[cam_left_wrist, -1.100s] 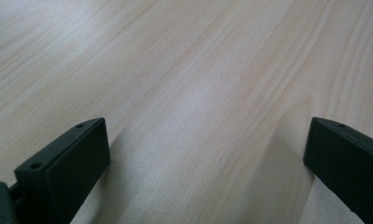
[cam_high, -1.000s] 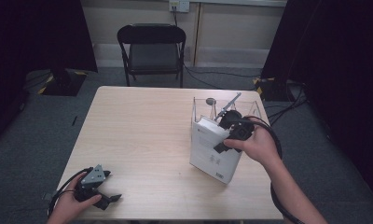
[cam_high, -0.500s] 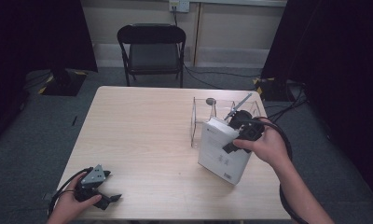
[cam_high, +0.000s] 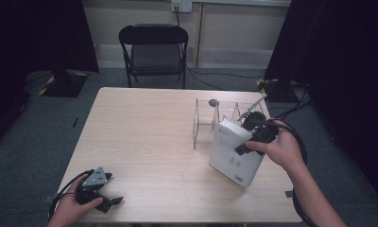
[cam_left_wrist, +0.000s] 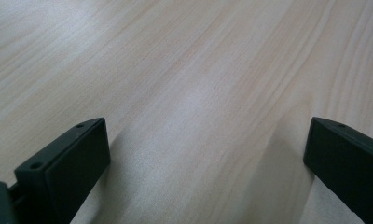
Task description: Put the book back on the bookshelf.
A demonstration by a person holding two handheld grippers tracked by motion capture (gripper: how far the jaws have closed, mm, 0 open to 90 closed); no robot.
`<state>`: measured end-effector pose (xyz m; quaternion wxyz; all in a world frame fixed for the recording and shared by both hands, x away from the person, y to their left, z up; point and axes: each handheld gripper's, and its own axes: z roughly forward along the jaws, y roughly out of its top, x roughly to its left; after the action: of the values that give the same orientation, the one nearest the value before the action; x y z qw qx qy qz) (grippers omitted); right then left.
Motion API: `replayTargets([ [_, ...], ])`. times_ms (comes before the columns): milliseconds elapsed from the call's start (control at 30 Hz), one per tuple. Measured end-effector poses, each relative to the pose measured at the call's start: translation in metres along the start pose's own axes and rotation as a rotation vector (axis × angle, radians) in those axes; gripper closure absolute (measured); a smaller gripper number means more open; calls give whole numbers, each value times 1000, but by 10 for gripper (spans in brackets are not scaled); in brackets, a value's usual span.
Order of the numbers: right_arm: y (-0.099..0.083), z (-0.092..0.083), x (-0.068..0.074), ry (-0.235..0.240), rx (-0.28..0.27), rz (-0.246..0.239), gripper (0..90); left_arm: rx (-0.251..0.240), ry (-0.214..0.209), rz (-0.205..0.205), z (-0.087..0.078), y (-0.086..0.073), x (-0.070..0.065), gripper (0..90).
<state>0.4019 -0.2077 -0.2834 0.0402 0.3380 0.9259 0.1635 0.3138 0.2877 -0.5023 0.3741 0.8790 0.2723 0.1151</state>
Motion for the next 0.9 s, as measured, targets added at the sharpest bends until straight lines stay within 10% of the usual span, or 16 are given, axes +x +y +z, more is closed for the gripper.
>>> replayTargets([
  [900, -30, -12, -22, -32, 8, 90, 530, 0, 0, 0, 0, 0, 0, 0],
])
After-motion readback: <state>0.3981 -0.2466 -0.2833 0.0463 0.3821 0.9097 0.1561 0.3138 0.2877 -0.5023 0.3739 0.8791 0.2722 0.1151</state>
